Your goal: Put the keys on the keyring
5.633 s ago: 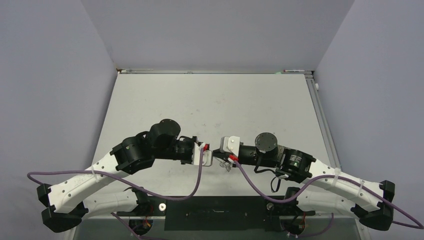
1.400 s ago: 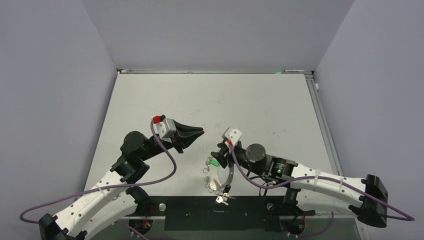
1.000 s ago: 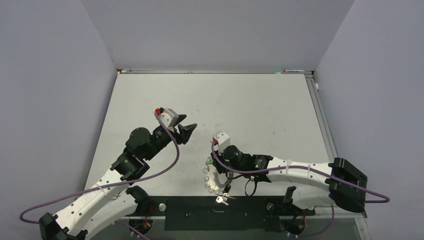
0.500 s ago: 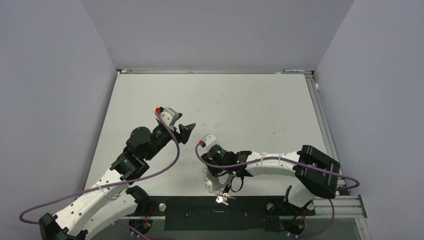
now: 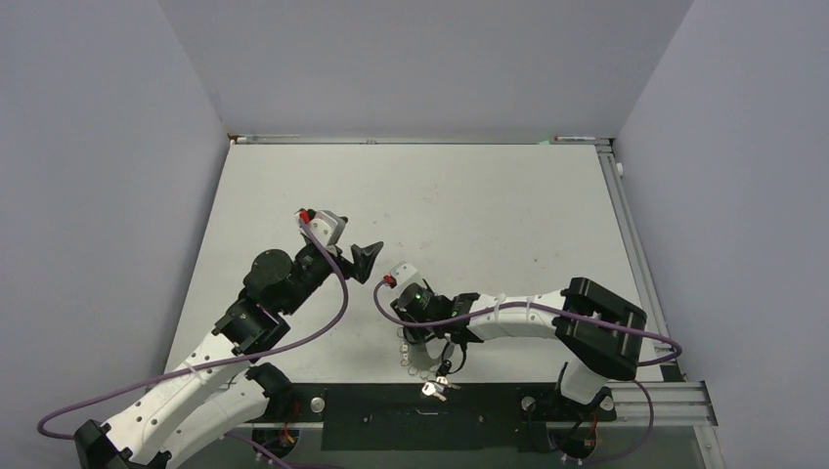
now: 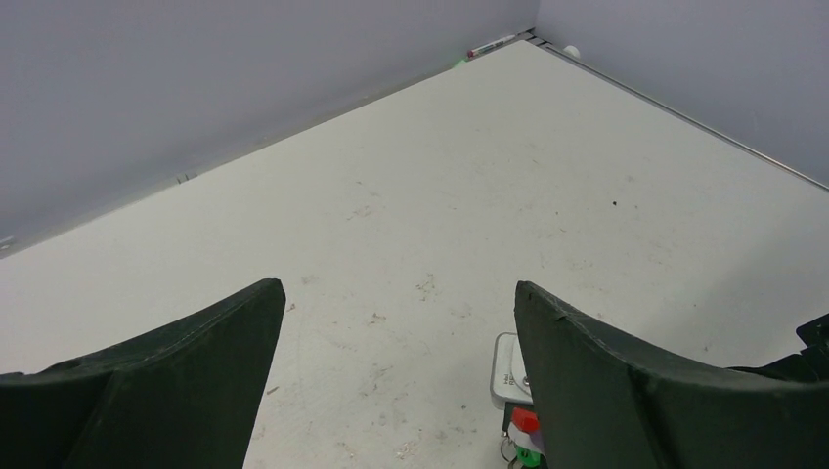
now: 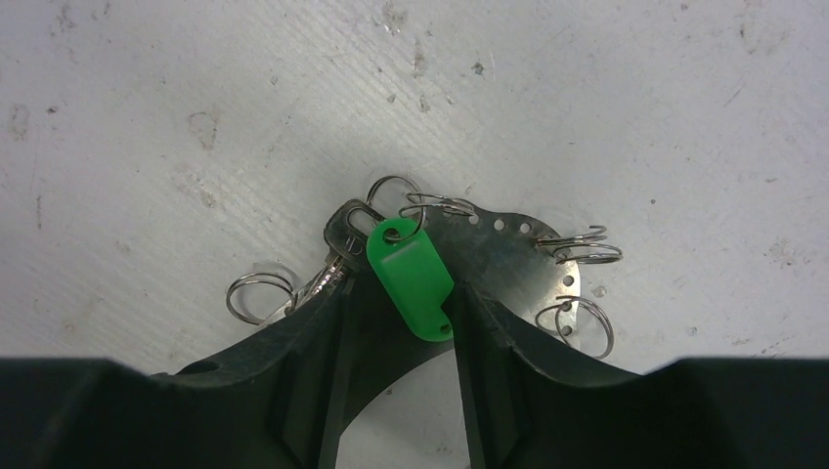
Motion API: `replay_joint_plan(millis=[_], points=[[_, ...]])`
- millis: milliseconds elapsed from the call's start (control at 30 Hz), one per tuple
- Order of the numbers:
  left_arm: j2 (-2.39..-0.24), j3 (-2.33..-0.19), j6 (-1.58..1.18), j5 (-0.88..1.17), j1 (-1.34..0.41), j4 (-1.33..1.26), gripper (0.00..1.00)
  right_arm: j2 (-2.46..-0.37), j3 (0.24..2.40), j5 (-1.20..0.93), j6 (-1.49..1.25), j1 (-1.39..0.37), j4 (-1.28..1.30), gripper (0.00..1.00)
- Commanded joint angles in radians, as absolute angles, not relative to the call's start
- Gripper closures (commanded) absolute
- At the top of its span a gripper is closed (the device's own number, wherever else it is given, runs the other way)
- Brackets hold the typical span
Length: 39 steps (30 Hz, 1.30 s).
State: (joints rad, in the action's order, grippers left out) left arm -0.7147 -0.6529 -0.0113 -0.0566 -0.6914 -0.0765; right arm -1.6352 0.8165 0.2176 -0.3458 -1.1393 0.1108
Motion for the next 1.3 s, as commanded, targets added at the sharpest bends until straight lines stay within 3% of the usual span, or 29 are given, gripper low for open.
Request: replay_joint_plan(millis=[0, 133, 467, 633, 1100, 1267], points=[[-0.704, -0.7, -0.005, -0.067, -0.682, -0.082, 0.15, -1.672, 0.833, 0.25, -0.325, -1.134, 0.124, 0.6], [-0.701, -0.698, -0.005, -0.065, -0.68, -0.084, 0.15, -1.683, 0.831, 0.262, -0.319, -1.134, 0.127, 0.62], [-0.703, -0.698, -0.006, -0.049, -0.672, -0.087, 0.15, -1.53, 0.828, 0.221, -0.268, -1.14, 0.107, 0.46], [-0.703, -0.698, -0.007, -0.041, -0.668, -0.087, 0.15, -1.534, 0.822, 0.211, -0.258, -1.119, 0.106, 0.45], [-0.701, -0.698, -0.007, -0.035, -0.667, -0.088, 0.14, -1.636, 0.798, 0.125, -0.25, -1.064, 0.068, 0.53], [-0.703, -0.699, -0.007, -0.035, -0.665, -0.087, 0.14, -1.658, 0.798, 0.103, -0.248, -1.063, 0.068, 0.74]])
